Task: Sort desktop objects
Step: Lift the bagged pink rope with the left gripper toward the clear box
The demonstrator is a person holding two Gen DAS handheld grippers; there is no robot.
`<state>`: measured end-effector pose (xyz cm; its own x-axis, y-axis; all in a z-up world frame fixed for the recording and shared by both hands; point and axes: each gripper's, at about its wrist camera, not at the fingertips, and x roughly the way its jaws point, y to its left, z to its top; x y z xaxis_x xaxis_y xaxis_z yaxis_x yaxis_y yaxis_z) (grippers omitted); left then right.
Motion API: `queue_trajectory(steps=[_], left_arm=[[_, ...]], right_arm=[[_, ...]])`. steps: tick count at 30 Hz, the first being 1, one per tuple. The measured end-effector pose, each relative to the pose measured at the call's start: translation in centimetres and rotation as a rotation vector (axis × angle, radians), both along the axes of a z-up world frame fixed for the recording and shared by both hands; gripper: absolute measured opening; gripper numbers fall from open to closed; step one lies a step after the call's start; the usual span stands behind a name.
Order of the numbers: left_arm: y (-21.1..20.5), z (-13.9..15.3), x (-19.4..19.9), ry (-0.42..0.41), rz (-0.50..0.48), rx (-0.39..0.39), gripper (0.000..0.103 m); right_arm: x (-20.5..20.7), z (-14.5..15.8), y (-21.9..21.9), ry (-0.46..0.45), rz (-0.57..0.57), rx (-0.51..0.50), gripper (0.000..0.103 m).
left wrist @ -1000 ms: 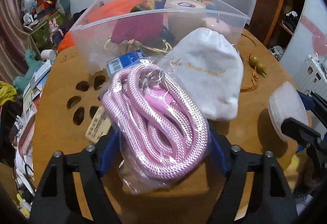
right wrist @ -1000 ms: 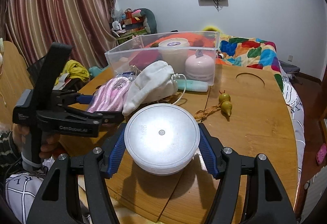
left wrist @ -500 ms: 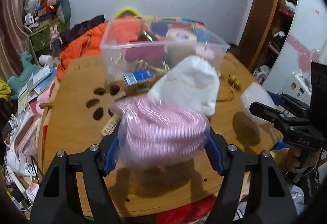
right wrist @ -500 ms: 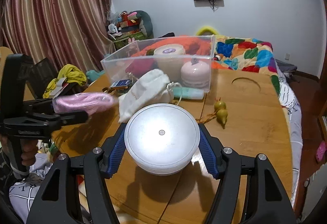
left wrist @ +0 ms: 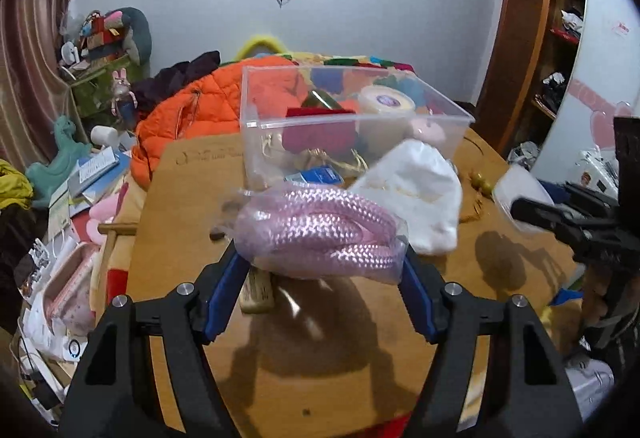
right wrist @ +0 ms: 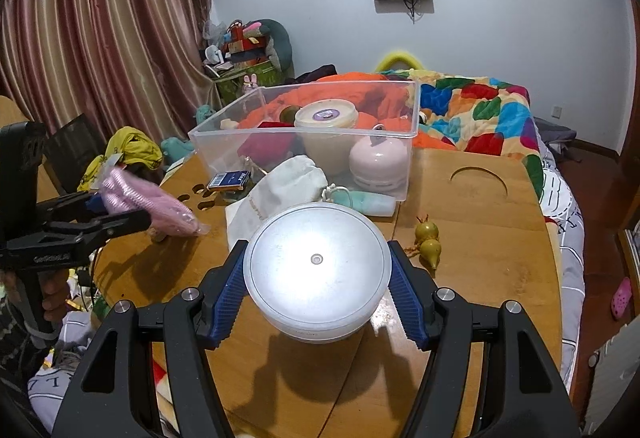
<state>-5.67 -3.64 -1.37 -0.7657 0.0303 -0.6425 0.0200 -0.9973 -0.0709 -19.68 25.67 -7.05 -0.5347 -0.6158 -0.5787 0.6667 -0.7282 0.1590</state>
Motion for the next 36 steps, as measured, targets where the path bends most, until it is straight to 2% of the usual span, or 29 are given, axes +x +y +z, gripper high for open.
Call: queue_trajectory(steps=[6,12,16,19,22,24,26,28,30,32,36], left_arm=[[-0.5,0.3,-2.9,0.039,0.013,-0.011,0.071],[-0.2,-0.3,-5.9,0.027,-0.015,-0.061,0.071],[-0.3,-1.1,-7.4,0.008,-0.024,-0.064,0.066],[0.1,-1.0,-7.2,0.020,-0.053,-0.081,0.056],[0.5,-0.9,-6.8,0.025,-0.062,-0.097,0.053],[0.4,-0.7,-6.3,0.028,-0.072,-0.086,0.047],[0.2,-0.3,-6.0,0.026,-0.095,-0.059,0.047],[0.0,0.2,-5.3,0.041,-0.106,-0.039,0.052],[0.0,0.5,-4.9,0.064,-0.098,-0.067,0.083],[0.0,0.5,-4.9,0.078,-0.101,-0.102,0.087],[0.3,-0.6,-6.7,-0.007,-0.130,-0.115,0.089]], right_arm=[[-0.3,0.3,-0.6,0.005,0.005,0.021,0.062],[-1.5,1.2,-0.7,-0.004,0.010,0.013,0.062],[-2.3,1.4,-0.8,-0.011,0.004,0.009,0.062],[-2.7,1.3,-1.1,-0.016,0.003,0.017,0.062],[-3.0,1.4,-1.4,-0.018,0.005,0.021,0.062],[-3.1,1.5,-1.5,-0.023,0.008,0.013,0.062],[-3.1,1.5,-1.5,-0.026,0.011,0.012,0.062],[-3.2,1.5,-1.7,-0.032,0.015,0.012,0.062],[-3.3,1.4,-1.8,-0.041,0.019,0.012,0.062],[-3.4,1.2,-1.8,-0.056,0.026,0.006,0.062],[-3.7,1.0,-1.9,-0.066,0.025,0.007,0.062]])
